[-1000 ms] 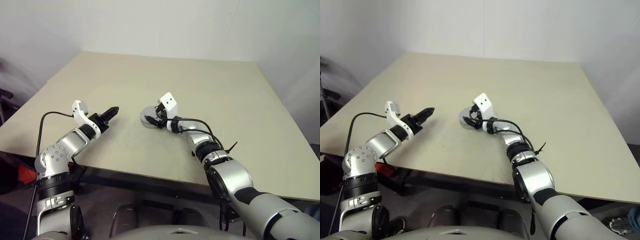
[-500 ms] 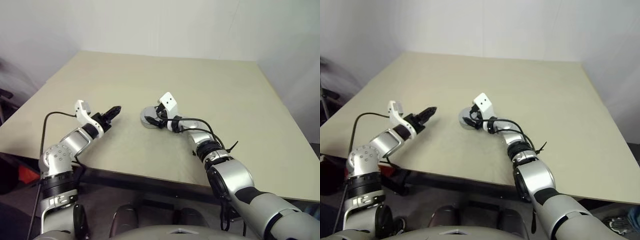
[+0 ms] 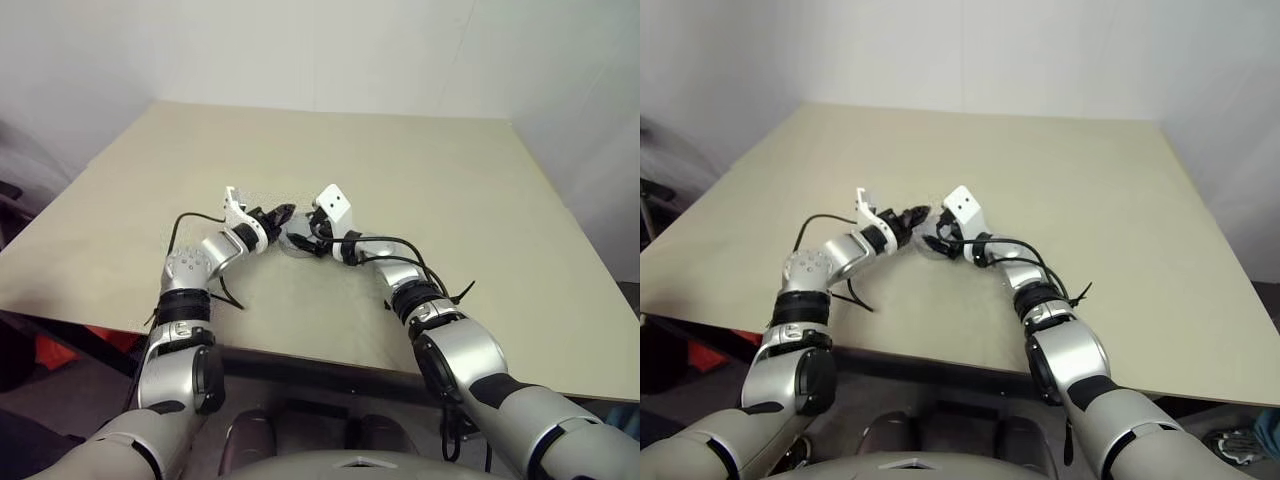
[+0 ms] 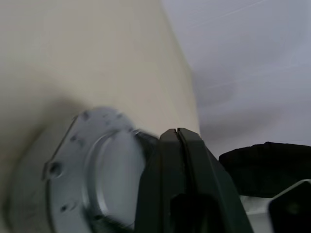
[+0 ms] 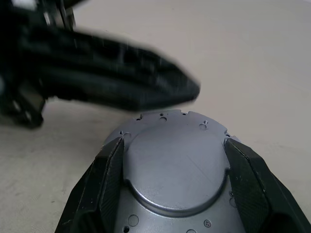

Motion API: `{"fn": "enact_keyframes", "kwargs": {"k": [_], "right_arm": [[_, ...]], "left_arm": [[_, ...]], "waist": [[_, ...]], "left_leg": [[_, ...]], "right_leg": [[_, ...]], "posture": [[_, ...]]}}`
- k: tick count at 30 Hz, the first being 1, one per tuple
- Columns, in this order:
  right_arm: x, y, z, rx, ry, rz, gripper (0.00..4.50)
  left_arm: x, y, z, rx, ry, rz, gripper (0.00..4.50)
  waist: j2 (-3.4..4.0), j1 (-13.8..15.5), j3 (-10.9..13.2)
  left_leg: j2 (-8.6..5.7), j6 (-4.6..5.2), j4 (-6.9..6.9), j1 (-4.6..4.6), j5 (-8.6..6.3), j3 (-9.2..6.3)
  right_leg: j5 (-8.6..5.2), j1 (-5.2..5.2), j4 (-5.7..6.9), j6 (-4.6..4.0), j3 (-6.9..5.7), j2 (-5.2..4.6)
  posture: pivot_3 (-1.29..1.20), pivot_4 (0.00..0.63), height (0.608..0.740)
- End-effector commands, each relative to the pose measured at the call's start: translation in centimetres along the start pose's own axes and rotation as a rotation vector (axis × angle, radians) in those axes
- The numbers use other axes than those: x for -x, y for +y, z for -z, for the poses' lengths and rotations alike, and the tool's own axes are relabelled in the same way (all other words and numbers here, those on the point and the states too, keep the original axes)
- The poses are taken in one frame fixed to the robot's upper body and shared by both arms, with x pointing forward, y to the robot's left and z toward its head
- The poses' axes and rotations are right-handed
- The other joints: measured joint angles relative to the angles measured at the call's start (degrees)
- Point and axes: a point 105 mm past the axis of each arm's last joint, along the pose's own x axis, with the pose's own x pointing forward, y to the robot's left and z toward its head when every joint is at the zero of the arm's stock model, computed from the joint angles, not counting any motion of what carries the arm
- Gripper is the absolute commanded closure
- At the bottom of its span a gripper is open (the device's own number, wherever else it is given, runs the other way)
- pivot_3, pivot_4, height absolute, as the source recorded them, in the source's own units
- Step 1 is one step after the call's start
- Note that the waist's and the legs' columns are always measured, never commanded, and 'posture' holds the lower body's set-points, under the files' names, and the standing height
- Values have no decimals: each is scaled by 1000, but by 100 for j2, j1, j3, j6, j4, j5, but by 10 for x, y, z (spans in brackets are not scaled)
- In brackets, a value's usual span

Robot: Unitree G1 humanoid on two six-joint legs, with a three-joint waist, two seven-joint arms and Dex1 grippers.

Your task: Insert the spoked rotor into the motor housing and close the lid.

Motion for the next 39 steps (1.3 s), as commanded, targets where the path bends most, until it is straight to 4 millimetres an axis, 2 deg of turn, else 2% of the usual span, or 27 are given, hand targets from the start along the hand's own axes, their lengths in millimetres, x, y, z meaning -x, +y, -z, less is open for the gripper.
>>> {"fn": "enact_keyframes", "kwargs": {"k": [1,7,14,16,18,20,28,35,37,39], "right_arm": [[10,-4,32,-40,118,28,1289],[10,-6,31,-58,116,47,1289],[9,-2,26,-117,97,3,1289],[9,1,21,-106,82,-34,542],[9,2,18,-80,75,-46,12],[9,-1,17,-55,76,-25,12],[11,-5,-18,-80,-93,-41,12],[32,-48,-57,-203,-253,97,12],[43,-63,-67,-301,-292,139,12],[52,-77,-68,-399,-276,182,12]], "left_arm": [[-3,0,-3,-44,17,-39,4483],[0,22,4,-26,50,-156,4483],[1,17,5,26,70,-138,4483],[1,13,6,26,83,-123,4500],[1,11,7,25,90,-118,4500],[1,11,7,27,91,-118,4500],[0,8,9,35,108,-103,4500],[-1,5,9,29,111,-88,4500],[-1,5,9,29,112,-87,4500],[-1,5,9,23,117,-85,4500]], "waist": [[0,0,0],[2,5,-1],[3,6,-2],[3,9,-2],[3,10,-2],[3,11,-2],[2,13,0],[2,25,6],[2,26,6],[2,32,6]], "left_leg": [[0,0,0,0,0,0],[0,0,-1,7,0,0],[0,0,-4,15,0,-1],[0,0,-4,12,0,-1],[1,0,-6,9,0,-1],[0,1,-9,2,-1,-1],[0,5,-27,-11,-3,0],[-1,8,-33,-62,-3,0],[0,9,-31,-79,-2,-1],[0,16,-30,-92,1,-1]], "right_leg": [[0,0,0,0,0,0],[-1,7,0,1,0,-2],[-2,13,-1,3,0,-2],[-2,12,-4,3,-1,-2],[-2,12,-11,3,-1,-2],[-1,7,-15,2,-1,-2],[0,-2,-23,-27,-4,-1],[5,-41,-33,-36,-12,-2],[6,-56,-32,-37,-14,-1],[6,-68,-31,-37,-17,-1]], "posture": [[0,0,740],[0,0,740],[0,0,740],[0,0,740],[0,0,740],[0,0,740],[0,0,740],[0,0,740],[0,0,740],[0,0,740]]}}
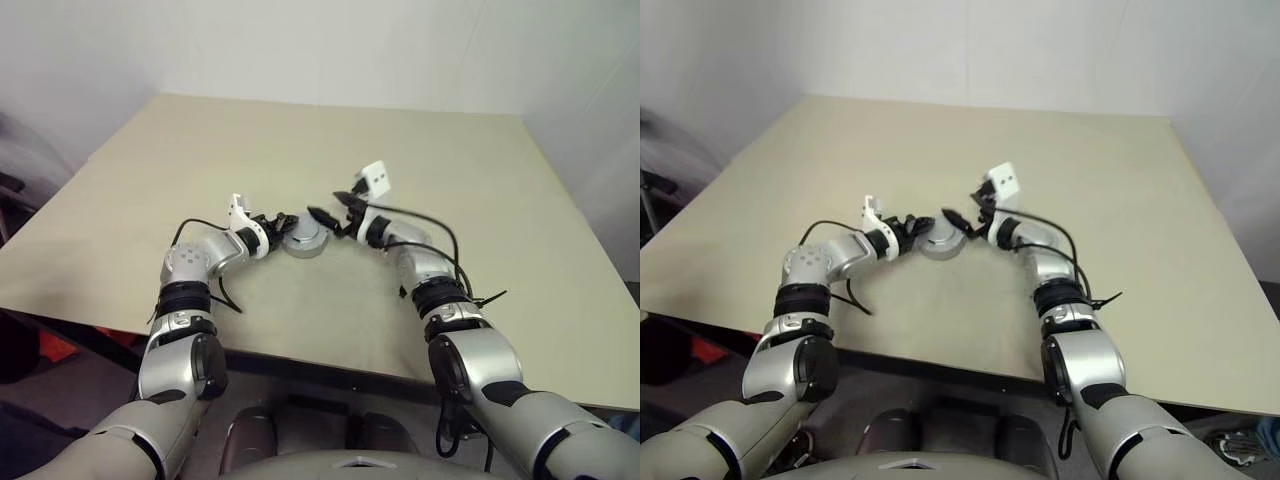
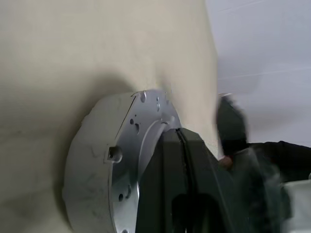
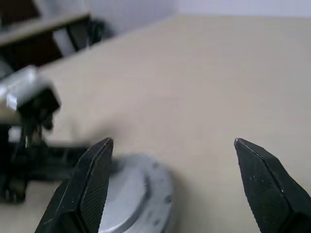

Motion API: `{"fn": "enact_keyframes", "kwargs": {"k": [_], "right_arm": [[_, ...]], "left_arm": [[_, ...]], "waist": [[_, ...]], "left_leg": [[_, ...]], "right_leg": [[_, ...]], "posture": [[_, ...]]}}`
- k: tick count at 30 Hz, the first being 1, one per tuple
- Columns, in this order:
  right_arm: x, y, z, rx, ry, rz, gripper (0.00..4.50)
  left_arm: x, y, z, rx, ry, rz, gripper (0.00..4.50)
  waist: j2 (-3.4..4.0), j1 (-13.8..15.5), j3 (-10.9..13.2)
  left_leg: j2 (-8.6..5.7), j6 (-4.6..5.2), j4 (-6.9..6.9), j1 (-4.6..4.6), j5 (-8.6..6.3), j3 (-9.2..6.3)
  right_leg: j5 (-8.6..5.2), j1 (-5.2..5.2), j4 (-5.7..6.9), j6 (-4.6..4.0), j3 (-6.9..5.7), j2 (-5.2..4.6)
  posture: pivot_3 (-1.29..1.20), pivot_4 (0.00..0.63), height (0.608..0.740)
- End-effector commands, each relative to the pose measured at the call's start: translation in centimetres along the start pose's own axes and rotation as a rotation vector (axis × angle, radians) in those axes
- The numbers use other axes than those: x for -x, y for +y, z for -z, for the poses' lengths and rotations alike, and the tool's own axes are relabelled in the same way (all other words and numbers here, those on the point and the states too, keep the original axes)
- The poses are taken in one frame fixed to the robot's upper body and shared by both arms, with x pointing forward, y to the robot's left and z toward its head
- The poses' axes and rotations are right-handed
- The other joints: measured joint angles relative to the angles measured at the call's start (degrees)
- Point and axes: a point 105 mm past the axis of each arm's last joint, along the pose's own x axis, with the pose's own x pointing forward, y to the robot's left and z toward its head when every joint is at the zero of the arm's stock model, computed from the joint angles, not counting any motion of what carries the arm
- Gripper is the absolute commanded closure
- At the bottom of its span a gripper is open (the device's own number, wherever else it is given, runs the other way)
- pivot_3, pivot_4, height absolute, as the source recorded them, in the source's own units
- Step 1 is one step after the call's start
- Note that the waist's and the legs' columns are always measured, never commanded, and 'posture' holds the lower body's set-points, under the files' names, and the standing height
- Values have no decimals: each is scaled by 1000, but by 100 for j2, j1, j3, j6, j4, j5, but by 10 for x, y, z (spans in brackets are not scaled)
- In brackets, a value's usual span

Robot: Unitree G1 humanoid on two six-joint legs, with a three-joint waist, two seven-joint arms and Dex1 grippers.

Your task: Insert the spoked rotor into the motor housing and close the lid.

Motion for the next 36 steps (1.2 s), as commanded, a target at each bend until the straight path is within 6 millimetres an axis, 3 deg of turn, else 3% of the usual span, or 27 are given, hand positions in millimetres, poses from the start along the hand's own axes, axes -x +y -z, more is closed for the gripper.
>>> {"fn": "enact_keyframes", "kwargs": {"k": [1,4,7,11,15,23,28,36], "right_arm": [[6,-16,-33,-119,-40,68,12],[24,-32,-23,-314,99,131,12],[45,-34,-6,-499,260,154,12],[65,-22,4,-636,380,109,12],[69,-9,17,-666,451,84,12],[34,30,58,-749,482,18,12],[12,41,59,-789,445,3,12],[-21,70,64,-862,425,-26,12]], "left_arm": [[-1,3,4,-15,27,-23,4500],[-1,3,4,-26,26,-20,4500],[1,3,2,-29,18,-21,4500],[4,6,0,-29,7,-26,4500],[5,8,0,-31,3,-31,4500],[8,7,-6,-56,-19,-42,4500],[10,6,-9,-67,-28,-47,4500],[15,7,-13,-81,-41,-61,4500]], "waist": [[0,8,0],[0,34,0],[0,60,0],[0,78,0],[0,138,0],[-1,120,-2],[-1,74,-2],[-2,-60,-2]], "left_leg": [[0,15,0,-1,9,0],[-1,16,6,-3,8,0],[-2,10,9,-3,11,-1],[-1,-24,8,-1,8,0],[-1,-34,8,3,13,-1],[3,-56,7,11,25,-2],[8,-70,1,56,32,-1],[20,-79,-15,88,38,1]], "right_leg": [[0,0,0,0,-1,0],[0,2,-1,0,-2,0],[0,4,0,0,-2,-1],[0,2,2,1,-1,3],[1,3,4,2,-1,3],[0,6,28,2,0,3],[-21,32,30,37,3,7],[-18,48,30,19,6,20]], "posture": [[0,0,740],[0,0,740],[0,0,740],[0,0,740],[0,0,740],[0,0,740],[0,0,740],[0,0,740]]}}
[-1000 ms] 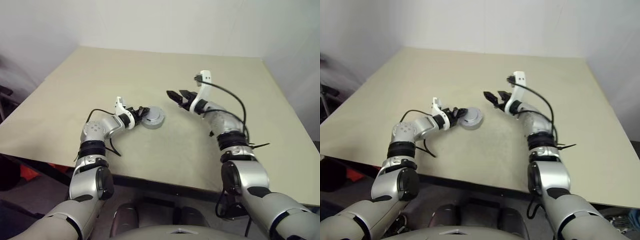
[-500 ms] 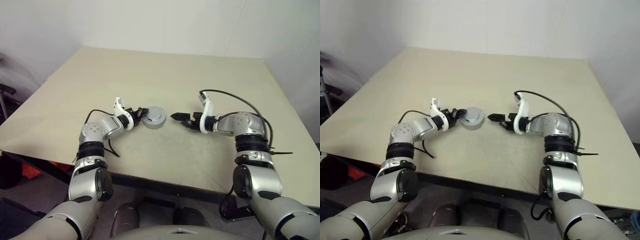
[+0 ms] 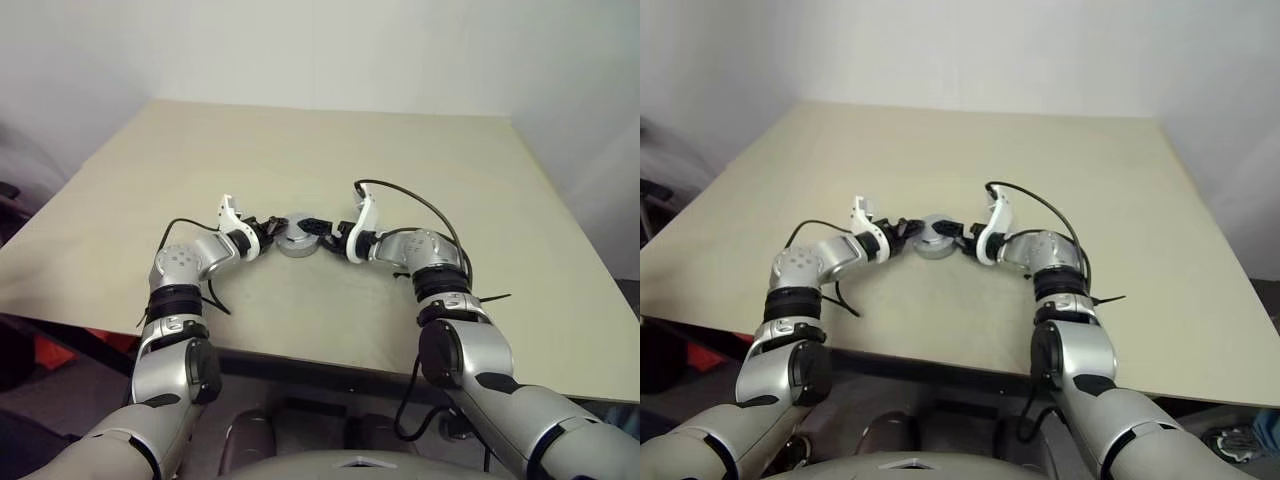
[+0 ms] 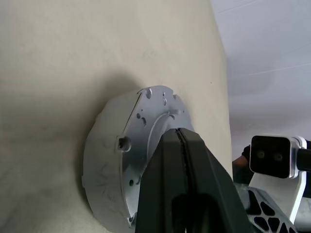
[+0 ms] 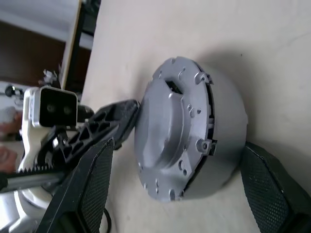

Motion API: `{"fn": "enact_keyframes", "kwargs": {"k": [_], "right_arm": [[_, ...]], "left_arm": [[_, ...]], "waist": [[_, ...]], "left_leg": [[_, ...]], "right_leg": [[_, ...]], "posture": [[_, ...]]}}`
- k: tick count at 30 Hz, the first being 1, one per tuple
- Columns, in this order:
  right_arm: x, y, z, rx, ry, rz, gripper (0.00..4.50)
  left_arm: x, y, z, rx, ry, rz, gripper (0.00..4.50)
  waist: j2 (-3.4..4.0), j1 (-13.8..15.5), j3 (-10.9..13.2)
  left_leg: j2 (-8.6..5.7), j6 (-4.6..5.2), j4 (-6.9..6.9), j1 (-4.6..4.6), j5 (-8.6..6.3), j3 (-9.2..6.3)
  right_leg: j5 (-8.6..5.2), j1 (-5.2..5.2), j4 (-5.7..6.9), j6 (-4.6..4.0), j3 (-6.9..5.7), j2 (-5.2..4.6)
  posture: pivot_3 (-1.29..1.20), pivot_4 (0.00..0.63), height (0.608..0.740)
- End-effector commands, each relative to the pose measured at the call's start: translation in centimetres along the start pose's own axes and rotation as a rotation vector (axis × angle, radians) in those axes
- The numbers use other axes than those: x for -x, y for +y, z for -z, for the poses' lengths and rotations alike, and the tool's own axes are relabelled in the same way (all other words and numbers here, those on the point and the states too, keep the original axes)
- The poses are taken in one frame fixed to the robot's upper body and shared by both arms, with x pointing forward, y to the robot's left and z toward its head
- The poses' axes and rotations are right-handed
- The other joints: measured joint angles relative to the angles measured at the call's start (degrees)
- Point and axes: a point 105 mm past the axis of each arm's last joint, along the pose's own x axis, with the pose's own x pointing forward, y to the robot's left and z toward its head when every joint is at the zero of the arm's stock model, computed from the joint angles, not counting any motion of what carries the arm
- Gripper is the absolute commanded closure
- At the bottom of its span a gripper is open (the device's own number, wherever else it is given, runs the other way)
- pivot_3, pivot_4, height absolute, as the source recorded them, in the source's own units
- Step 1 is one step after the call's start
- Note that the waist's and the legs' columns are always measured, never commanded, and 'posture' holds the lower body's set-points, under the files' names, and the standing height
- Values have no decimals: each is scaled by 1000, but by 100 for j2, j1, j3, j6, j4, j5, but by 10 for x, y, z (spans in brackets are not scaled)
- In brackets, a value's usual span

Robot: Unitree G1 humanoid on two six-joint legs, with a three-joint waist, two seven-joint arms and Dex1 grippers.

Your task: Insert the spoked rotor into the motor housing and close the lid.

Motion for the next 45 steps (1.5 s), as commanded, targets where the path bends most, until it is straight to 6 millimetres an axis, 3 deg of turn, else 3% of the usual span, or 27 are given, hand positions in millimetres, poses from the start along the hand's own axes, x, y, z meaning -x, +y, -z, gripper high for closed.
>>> {"fn": "enact_keyframes", "kwargs": {"k": [1,11,14,19,20,30,33,38,45], "right_arm": [[-22,20,20,-44,58,-61,12],[-37,47,20,-51,52,-127,12],[-38,45,15,-74,19,-121,619],[-37,49,9,-88,-9,-145,2240],[-37,50,8,-82,-10,-152,2355],[-34,41,-2,-78,-57,-108,2381],[-30,25,-12,-116,-115,-30,2385],[-19,3,-31,-203,-211,62,2388],[-8,-6,-50,-293,-308,90,2388]], "left_arm": [[2,-4,-2,-29,-6,-6,4500],[0,-8,-1,-41,-7,-5,4500],[1,-6,-2,-40,-12,-8,4500],[1,-5,-1,-41,-14,-12,4500],[1,-5,-1,-41,-14,-12,4500],[1,-8,-5,-57,-33,0,4500],[6,-17,-17,-91,-113,60,4500],[37,-48,-46,-83,-303,288,4500],[78,-57,-61,-22,-443,426,4500]], "waist": [[0,-31,0],[0,-144,1],[0,-143,0],[1,-129,1],[0,-120,1],[0,-105,1],[1,-104,2],[1,-55,2],[4,141,3]], "left_leg": [[6,-2,0,0,1,1],[28,-16,-14,-4,5,6],[30,-18,-19,-3,6,7],[29,-20,-18,-21,8,7],[29,-20,-18,-21,8,7],[29,-17,-16,-31,6,6],[29,-17,-13,-33,7,5],[30,-18,-7,-43,7,8],[27,-14,8,-50,4,28]], "right_leg": [[-2,0,0,-2,0,4],[8,-9,2,-60,-8,21],[7,-14,3,-65,-11,23],[9,-40,4,-69,-13,22],[9,-39,5,-69,-13,22],[9,-44,4,-70,-17,21],[9,-44,5,-70,-18,21],[9,-48,7,-71,-23,21],[9,-44,13,-71,-25,16]], "posture": [[0,0,740],[0,0,740],[0,0,740],[0,0,740],[0,0,740],[0,0,740],[0,0,740],[0,0,740],[0,0,740]]}}
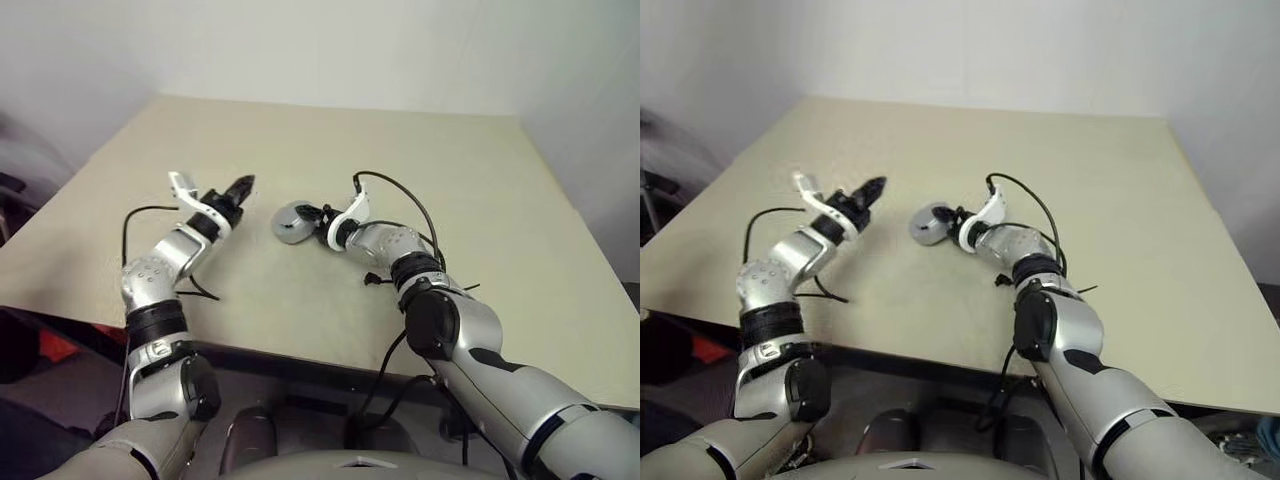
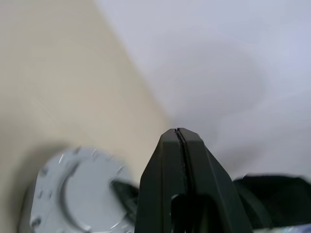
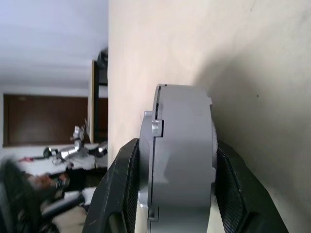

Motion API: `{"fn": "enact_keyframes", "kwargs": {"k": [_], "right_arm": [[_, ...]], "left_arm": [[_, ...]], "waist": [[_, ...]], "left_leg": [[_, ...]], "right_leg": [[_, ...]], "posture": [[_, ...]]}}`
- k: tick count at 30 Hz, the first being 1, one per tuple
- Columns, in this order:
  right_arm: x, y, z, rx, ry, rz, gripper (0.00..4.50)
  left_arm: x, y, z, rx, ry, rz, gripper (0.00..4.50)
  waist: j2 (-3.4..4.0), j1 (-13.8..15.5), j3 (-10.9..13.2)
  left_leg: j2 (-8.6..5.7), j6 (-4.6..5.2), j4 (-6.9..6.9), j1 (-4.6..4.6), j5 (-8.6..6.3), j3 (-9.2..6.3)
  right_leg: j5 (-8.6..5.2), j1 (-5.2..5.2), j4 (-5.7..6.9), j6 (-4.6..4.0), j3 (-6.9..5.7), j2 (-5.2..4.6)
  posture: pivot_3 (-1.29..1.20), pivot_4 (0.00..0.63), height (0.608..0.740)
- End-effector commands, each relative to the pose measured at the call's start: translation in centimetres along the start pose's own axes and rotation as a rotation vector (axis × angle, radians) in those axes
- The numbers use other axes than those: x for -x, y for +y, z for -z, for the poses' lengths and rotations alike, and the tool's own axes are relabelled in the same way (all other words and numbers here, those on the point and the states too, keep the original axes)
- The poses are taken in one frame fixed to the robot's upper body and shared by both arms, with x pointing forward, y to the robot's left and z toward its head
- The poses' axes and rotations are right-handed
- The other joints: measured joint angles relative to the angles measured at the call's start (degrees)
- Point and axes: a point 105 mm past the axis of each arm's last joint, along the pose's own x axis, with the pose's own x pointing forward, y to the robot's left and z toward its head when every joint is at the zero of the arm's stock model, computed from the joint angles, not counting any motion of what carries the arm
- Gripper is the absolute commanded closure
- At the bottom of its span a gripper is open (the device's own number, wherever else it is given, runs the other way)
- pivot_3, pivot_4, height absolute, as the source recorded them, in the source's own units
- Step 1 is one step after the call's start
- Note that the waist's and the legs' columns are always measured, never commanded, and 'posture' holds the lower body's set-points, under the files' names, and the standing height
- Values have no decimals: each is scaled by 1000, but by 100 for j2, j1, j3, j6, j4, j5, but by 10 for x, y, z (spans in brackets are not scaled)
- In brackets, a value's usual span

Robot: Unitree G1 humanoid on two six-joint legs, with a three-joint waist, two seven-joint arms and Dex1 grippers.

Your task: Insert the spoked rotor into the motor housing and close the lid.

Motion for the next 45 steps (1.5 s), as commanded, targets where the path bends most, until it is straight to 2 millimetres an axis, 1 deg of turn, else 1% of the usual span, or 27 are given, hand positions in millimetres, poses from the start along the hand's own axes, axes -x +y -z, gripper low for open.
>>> {"fn": "enact_keyframes", "kwargs": {"k": [1,4,5,8,12,14,18,21,24,25,27,28,31,34,35,36,37,38,39,41,45], "right_arm": [[7,4,-30,-13,-114,23,2388],[8,16,-43,-115,-172,-21,2388],[8,24,-47,-147,-186,-50,2388],[7,45,-52,-182,-193,-114,2388],[8,57,-56,-207,-194,-155,2388],[10,67,-59,-236,-194,-206,2388],[15,86,-58,-239,-145,-326,2388],[20,96,-57,-218,-114,-377,2388],[25,106,-58,-209,-89,-421,2388],[27,108,-58,-205,-80,-429,2389],[30,114,-55,-197,-55,-456,2389],[31,117,-52,-189,-32,-464,2389],[34,120,-46,-174,4,-477,2389],[35,118,-37,-142,48,-472,2389],[36,117,-36,-139,53,-470,2389],[36,115,-35,-140,52,-467,2389],[36,113,-35,-140,52,-464,2389],[37,111,-35,-137,53,-456,2389],[36,109,-34,-132,54,-447,2389],[36,108,-34,-126,55,-438,2389],[37,105,-31,-112,66,-429,2389]], "left_arm": [[10,-20,-17,9,-81,94,4500],[22,-22,-29,32,-138,115,4500],[24,-20,-30,39,-145,101,4500],[25,-11,-26,40,-134,59,4500],[23,-10,-23,50,-132,51,4500],[22,-6,-21,71,-133,36,4500],[18,14,-13,130,-126,-48,4500],[16,27,-6,145,-122,-107,4500],[16,26,-3,150,-111,-85,4500],[16,25,-2,150,-106,-79,4117],[14,23,2,148,-88,-71,3594],[13,21,5,154,-75,-56,3249],[10,16,10,169,-55,-21,2237],[5,12,17,224,-30,3,1193],[4,12,19,267,-27,7,915],[3,7,22,333,-9,44,584],[2,4,24,380,5,72,584],[1,-4,28,417,32,120,584],[0,-13,31,441,62,168,584],[0,-22,34,459,100,214,584],[1,-26,38,471,134,231,584]], "waist": [[0,61,1],[0,87,2],[0,89,2],[-1,85,4],[-5,57,7],[-5,48,6],[-5,57,7],[-6,81,7],[-7,111,7],[-7,117,7],[-7,122,7],[-7,125,7],[-7,124,7],[-7,127,7],[-7,129,7],[-7,137,7],[-7,143,7],[-7,157,8],[-7,180,8],[-7,219,8],[-7,236,8]], "left_leg": [[0,4,3,-1,-2,8],[1,11,12,-6,-6,14],[2,10,14,-7,-6,14],[2,9,16,-24,-5,13],[4,6,22,-78,-3,10],[5,10,23,-95,-6,11],[4,17,31,-133,-9,12],[7,25,47,-152,-12,12],[11,26,57,-157,-13,12],[11,25,60,-156,-13,12],[12,22,66,-153,-12,13],[13,21,72,-153,-13,13],[16,21,92,-153,-13,12],[19,19,112,-152,-13,12],[20,19,118,-152,-13,11],[20,19,126,-152,-13,10],[19,18,132,-151,-13,10],[19,18,136,-152,-13,10],[19,15,139,-153,-11,9],[19,13,141,-152,-10,9],[19,10,140,-151,-8,9]], "right_leg": [[0,0,1,0,0,0],[1,0,7,1,-1,0],[1,0,7,2,-1,0],[3,-15,7,5,-1,0],[9,-62,8,14,-5,4],[16,-82,8,27,-6,5],[20,-120,12,32,-8,5],[20,-129,16,32,-11,5],[21,-129,17,33,-13,5],[20,-129,21,32,-13,5],[20,-128,30,32,-13,5],[20,-128,36,32,-12,5],[18,-128,54,28,-11,5],[16,-128,74,25,-10,5],[15,-127,78,25,-10,4],[15,-127,84,24,-9,4],[15,-125,89,24,-7,4],[13,-125,92,21,-6,4],[13,-125,92,18,-5,4],[17,-125,92,13,-4,4],[21,-125,92,16,-4,4]], "posture": [[0,0,740],[0,0,740],[0,0,740],[0,0,740],[0,0,740],[0,0,740],[0,0,740],[0,0,740],[0,0,740],[0,0,740],[0,0,740],[0,0,740],[0,0,740],[0,0,740],[0,0,740],[0,0,740],[0,0,740],[0,0,740],[0,0,740],[0,0,740],[0,0,740]]}}
